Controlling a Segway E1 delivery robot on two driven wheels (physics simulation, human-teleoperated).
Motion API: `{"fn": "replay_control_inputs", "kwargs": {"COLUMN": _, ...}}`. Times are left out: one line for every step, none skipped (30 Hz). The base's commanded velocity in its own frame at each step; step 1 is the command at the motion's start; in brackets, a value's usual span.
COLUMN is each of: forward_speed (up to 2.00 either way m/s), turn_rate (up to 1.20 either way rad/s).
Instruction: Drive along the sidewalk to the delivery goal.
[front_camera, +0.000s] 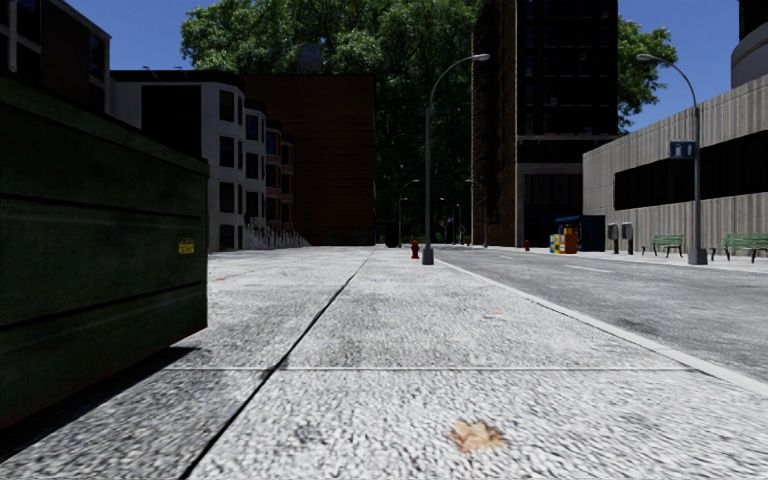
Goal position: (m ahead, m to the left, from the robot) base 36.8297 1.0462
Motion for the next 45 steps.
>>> {"fn": "replay_control_inputs", "kwargs": {"forward_speed": 1.84, "turn_rate": 0.0}}
{"fn": "replay_control_inputs", "kwargs": {"forward_speed": 1.84, "turn_rate": 0.0}}
{"fn": "replay_control_inputs", "kwargs": {"forward_speed": 1.84, "turn_rate": 0.0}}
{"fn": "replay_control_inputs", "kwargs": {"forward_speed": 1.84, "turn_rate": 0.0}}
{"fn": "replay_control_inputs", "kwargs": {"forward_speed": 1.84, "turn_rate": 0.0}}
{"fn": "replay_control_inputs", "kwargs": {"forward_speed": 1.84, "turn_rate": 0.0}}
{"fn": "replay_control_inputs", "kwargs": {"forward_speed": 1.86, "turn_rate": 0.0}}
{"fn": "replay_control_inputs", "kwargs": {"forward_speed": 1.86, "turn_rate": 0.0}}
{"fn": "replay_control_inputs", "kwargs": {"forward_speed": 1.88, "turn_rate": 0.0}}
{"fn": "replay_control_inputs", "kwargs": {"forward_speed": 1.89, "turn_rate": 0.0}}
{"fn": "replay_control_inputs", "kwargs": {"forward_speed": 1.89, "turn_rate": 0.0}}
{"fn": "replay_control_inputs", "kwargs": {"forward_speed": 1.89, "turn_rate": 0.0}}
{"fn": "replay_control_inputs", "kwargs": {"forward_speed": 1.89, "turn_rate": 0.0}}
{"fn": "replay_control_inputs", "kwargs": {"forward_speed": 1.89, "turn_rate": 0.0}}
{"fn": "replay_control_inputs", "kwargs": {"forward_speed": 1.89, "turn_rate": 0.0}}
{"fn": "replay_control_inputs", "kwargs": {"forward_speed": 1.89, "turn_rate": 0.0}}
{"fn": "replay_control_inputs", "kwargs": {"forward_speed": 1.89, "turn_rate": 0.0}}
{"fn": "replay_control_inputs", "kwargs": {"forward_speed": 1.89, "turn_rate": 0.0}}
{"fn": "replay_control_inputs", "kwargs": {"forward_speed": 1.89, "turn_rate": 0.0}}
{"fn": "replay_control_inputs", "kwargs": {"forward_speed": 1.89, "turn_rate": 0.0}}
{"fn": "replay_control_inputs", "kwargs": {"forward_speed": 1.89, "turn_rate": 0.0}}
{"fn": "replay_control_inputs", "kwargs": {"forward_speed": 1.9, "turn_rate": 0.0}}
{"fn": "replay_control_inputs", "kwargs": {"forward_speed": 1.9, "turn_rate": 0.0}}
{"fn": "replay_control_inputs", "kwargs": {"forward_speed": 1.9, "turn_rate": 0.0}}
{"fn": "replay_control_inputs", "kwargs": {"forward_speed": 1.9, "turn_rate": 0.0}}
{"fn": "replay_control_inputs", "kwargs": {"forward_speed": 1.9, "turn_rate": 0.0}}
{"fn": "replay_control_inputs", "kwargs": {"forward_speed": 1.9, "turn_rate": 0.0}}
{"fn": "replay_control_inputs", "kwargs": {"forward_speed": 1.91, "turn_rate": 0.0}}
{"fn": "replay_control_inputs", "kwargs": {"forward_speed": 1.92, "turn_rate": 0.0}}
{"fn": "replay_control_inputs", "kwargs": {"forward_speed": 1.92, "turn_rate": 0.0}}
{"fn": "replay_control_inputs", "kwargs": {"forward_speed": 1.92, "turn_rate": 0.0}}
{"fn": "replay_control_inputs", "kwargs": {"forward_speed": 1.92, "turn_rate": 0.0}}
{"fn": "replay_control_inputs", "kwargs": {"forward_speed": 1.92, "turn_rate": 0.0}}
{"fn": "replay_control_inputs", "kwargs": {"forward_speed": 1.92, "turn_rate": 0.0}}
{"fn": "replay_control_inputs", "kwargs": {"forward_speed": 2.0, "turn_rate": 0.0}}
{"fn": "replay_control_inputs", "kwargs": {"forward_speed": 2.0, "turn_rate": 0.0}}
{"fn": "replay_control_inputs", "kwargs": {"forward_speed": 2.0, "turn_rate": 0.0}}
{"fn": "replay_control_inputs", "kwargs": {"forward_speed": 2.0, "turn_rate": 0.0}}
{"fn": "replay_control_inputs", "kwargs": {"forward_speed": 2.0, "turn_rate": 0.0}}
{"fn": "replay_control_inputs", "kwargs": {"forward_speed": 2.0, "turn_rate": 0.0}}
{"fn": "replay_control_inputs", "kwargs": {"forward_speed": 2.0, "turn_rate": 0.0}}
{"fn": "replay_control_inputs", "kwargs": {"forward_speed": 2.0, "turn_rate": 0.0}}
{"fn": "replay_control_inputs", "kwargs": {"forward_speed": 2.0, "turn_rate": 0.0}}
{"fn": "replay_control_inputs", "kwargs": {"forward_speed": 2.0, "turn_rate": 0.0}}
{"fn": "replay_control_inputs", "kwargs": {"forward_speed": 2.0, "turn_rate": 0.0}}
